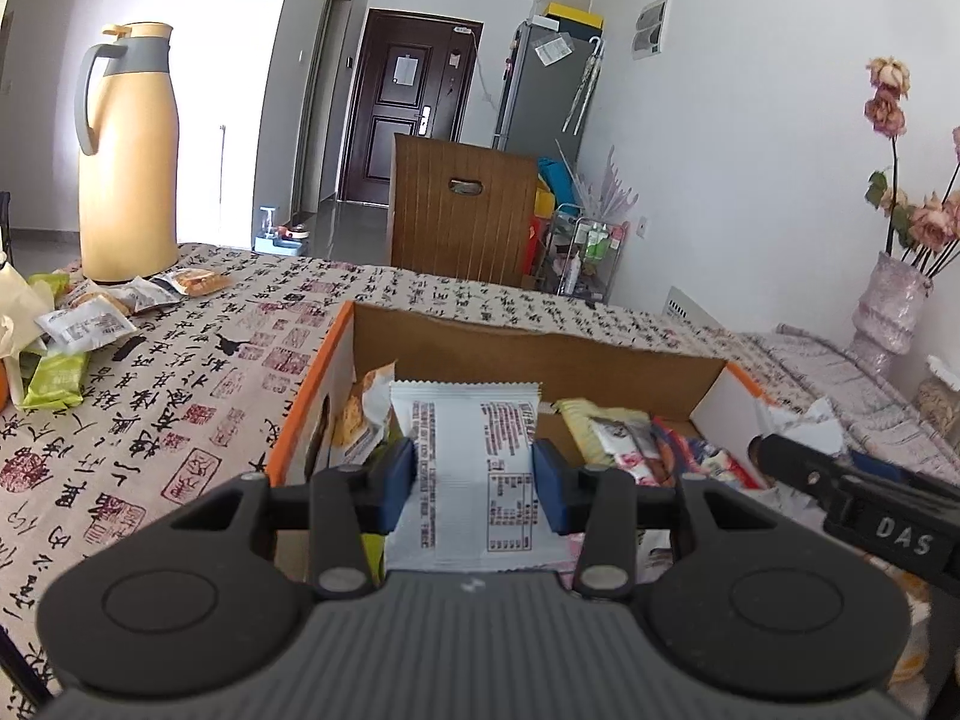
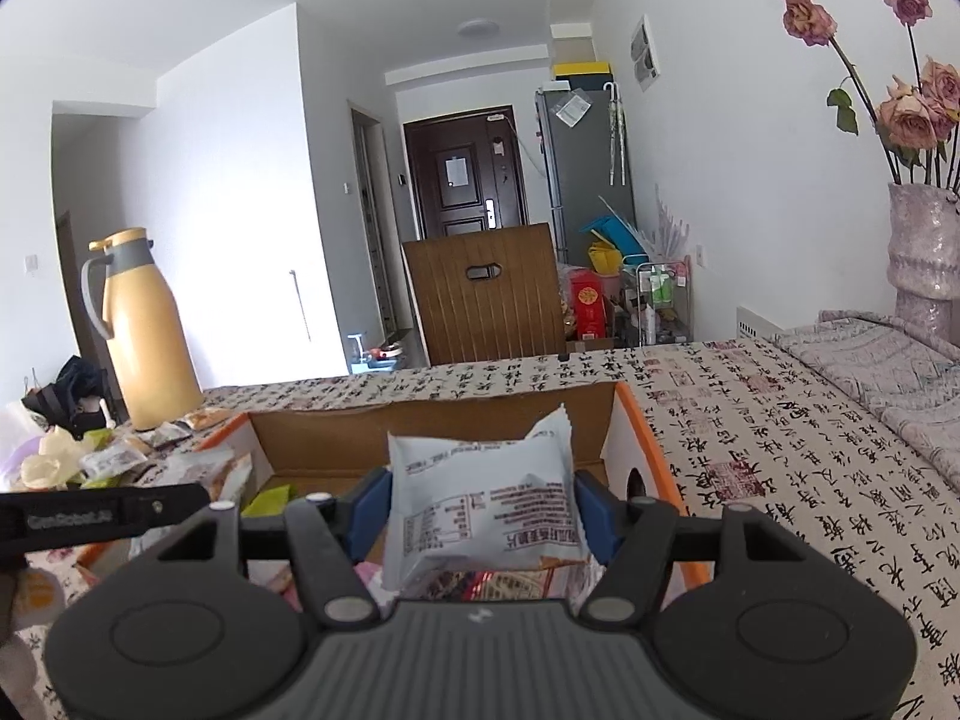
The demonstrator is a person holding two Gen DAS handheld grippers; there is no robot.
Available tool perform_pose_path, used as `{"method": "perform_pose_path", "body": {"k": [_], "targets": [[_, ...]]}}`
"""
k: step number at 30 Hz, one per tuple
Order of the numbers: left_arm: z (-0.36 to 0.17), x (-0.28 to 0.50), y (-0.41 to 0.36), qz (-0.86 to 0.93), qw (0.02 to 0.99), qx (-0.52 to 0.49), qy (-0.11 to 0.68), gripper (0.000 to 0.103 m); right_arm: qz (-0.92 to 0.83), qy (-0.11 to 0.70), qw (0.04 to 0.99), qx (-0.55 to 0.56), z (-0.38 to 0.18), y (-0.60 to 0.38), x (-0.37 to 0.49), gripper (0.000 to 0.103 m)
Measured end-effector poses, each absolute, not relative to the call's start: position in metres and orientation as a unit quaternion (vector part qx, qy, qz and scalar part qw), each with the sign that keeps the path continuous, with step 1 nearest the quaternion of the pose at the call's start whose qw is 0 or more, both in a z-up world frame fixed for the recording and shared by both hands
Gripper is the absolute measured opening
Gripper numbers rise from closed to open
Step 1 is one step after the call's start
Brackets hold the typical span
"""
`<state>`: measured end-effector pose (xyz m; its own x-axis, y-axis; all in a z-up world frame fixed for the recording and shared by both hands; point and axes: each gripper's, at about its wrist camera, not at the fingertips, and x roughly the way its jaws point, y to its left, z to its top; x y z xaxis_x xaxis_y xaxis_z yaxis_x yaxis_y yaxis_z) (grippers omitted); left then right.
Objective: Organize snacks
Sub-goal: 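Carry both white packets over the box and open both tools to drop them, then withdraw both open tools from the box toward the snack pile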
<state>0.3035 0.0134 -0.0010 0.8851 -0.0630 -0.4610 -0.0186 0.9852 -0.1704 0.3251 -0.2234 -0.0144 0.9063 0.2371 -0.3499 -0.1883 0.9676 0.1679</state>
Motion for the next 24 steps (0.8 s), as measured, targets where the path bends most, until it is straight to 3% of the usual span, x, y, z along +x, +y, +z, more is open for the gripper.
{"method": "perform_pose_path", "body": {"k": [2, 4, 5, 7, 8, 9, 11, 24], "targets": [[-0.004, 0.304, 0.015, -0.015, 0.967, -0.088, 0.241, 0.045, 0.11, 0.186, 0.975, 0.061, -0.017, -0.222, 0.324, 0.067], [-0.004, 0.301, 0.018, -0.013, 0.967, -0.095, 0.236, 0.046, 0.109, 0.186, 0.975, 0.062, -0.018, -0.222, 0.323, 0.075], [-0.004, 0.3, 0.019, -0.011, 0.968, -0.097, 0.232, 0.052, 0.109, 0.186, 0.974, 0.064, -0.019, -0.223, 0.323, 0.078], [-0.003, 0.297, 0.023, -0.004, 0.969, -0.105, 0.222, 0.074, 0.11, 0.187, 0.973, 0.072, -0.02, -0.226, 0.323, 0.09], [-0.002, 0.295, 0.025, 0.005, 0.971, -0.107, 0.215, 0.09, 0.109, 0.186, 0.974, 0.074, -0.02, -0.227, 0.322, 0.094], [-0.001, 0.293, 0.026, 0.014, 0.972, -0.107, 0.21, 0.098, 0.107, 0.183, 0.974, 0.077, -0.02, -0.228, 0.321, 0.1], [0.0, 0.29, 0.029, 0.016, 0.973, -0.114, 0.201, 0.103, 0.106, 0.18, 0.975, 0.08, -0.02, -0.23, 0.32, 0.102], [0.0, 0.294, 0.03, 0.028, 0.969, -0.124, 0.211, 0.103, 0.099, 0.175, 0.976, 0.08, -0.017, -0.23, 0.318, 0.103]]}}
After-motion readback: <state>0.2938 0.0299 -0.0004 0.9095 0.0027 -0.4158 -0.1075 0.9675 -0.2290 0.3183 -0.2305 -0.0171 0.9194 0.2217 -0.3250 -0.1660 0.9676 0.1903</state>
